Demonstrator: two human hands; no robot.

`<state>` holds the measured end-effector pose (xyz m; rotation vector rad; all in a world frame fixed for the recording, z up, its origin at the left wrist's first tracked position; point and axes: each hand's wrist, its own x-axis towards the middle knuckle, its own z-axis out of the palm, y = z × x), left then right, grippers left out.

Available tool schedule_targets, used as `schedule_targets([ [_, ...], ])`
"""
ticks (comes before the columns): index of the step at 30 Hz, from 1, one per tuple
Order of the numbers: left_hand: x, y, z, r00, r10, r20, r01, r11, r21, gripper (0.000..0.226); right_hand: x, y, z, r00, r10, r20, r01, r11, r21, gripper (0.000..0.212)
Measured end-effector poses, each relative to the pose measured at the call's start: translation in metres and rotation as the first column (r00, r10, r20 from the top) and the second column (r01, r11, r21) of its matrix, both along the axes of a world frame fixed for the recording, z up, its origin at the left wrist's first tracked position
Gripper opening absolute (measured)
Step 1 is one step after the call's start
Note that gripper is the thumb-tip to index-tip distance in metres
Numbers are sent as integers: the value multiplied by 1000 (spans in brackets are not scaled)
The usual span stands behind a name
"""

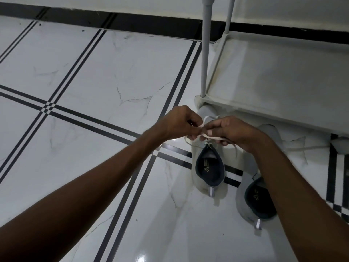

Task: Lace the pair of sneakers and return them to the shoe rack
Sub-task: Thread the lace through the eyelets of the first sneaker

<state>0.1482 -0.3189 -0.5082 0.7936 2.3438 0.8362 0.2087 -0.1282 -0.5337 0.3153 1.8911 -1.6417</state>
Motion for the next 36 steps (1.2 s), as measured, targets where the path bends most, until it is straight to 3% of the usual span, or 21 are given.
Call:
schedule_targets([
  [3, 3, 3, -13, 931, -78, -357, 58, 996, -66, 9, -1, 5, -6, 999, -2, 53, 3, 999, -33, 26],
  [9, 28, 19, -28, 822, 86, -563, -90, 996, 19, 8, -1, 1, -21, 953, -193, 236, 247, 942, -229, 16],
  [12, 29, 19, -30, 867, 253, -430, -224, 967, 117, 4, 3, 3, -25, 935, -282, 215, 328, 918, -221, 13],
  [14, 27, 16, -31, 896, 403, -188, -373, 911, 175, 13, 4, 7, -25, 913, -376, 157, 398, 906, -142, 14],
  [16, 23, 8, -34, 850, 526, 38, -524, 836, 163, 20, 7, 19, -24, 877, -466, 115, 469, 883, 1, 8],
  [18, 21, -8, -44, 754, 636, 164, -653, 752, 89, 22, 13, 40, -31, 875, -484, -22, 465, 826, 317, 16],
  [20, 23, -26, -59, 675, 708, 206, -717, 696, -45, 23, 27, 55, -34, 911, -379, -164, 379, 610, 695, 14],
  [21, 25, -30, -65, 658, 716, 234, -710, 693, -122, 23, 33, 55, -34, 910, -366, -195, 372, 514, 773, 15],
  [24, 37, -25, -74, 672, 679, 295, -638, 733, -236, 32, 44, 27, -38, 892, -373, -254, 417, 465, 781, 22],
  [26, 40, -16, -72, 786, 611, 93, -577, 780, -243, 51, 48, 4, -40, 879, -308, -364, 473, 463, 750, 31],
  [28, 43, -7, -65, 854, 514, -88, -521, 842, -142, 50, 52, -14, -41, 866, -233, -443, 498, 490, 715, 35],
  [30, 46, 1, -60, 904, 425, -46, -428, 900, -84, 29, 55, -27, -44, 874, -191, -447, 463, 605, 647, 38],
  [32, 52, 8, -58, 922, 383, 57, -374, 919, -125, 17, 56, -35, -45, 894, -167, -415, 403, 703, 586, 41],
  [36, 50, 7, -60, 932, 343, 116, -328, 936, -131, 15, 54, -27, -52, 919, -171, -355, 358, 741, 568, 22],
])
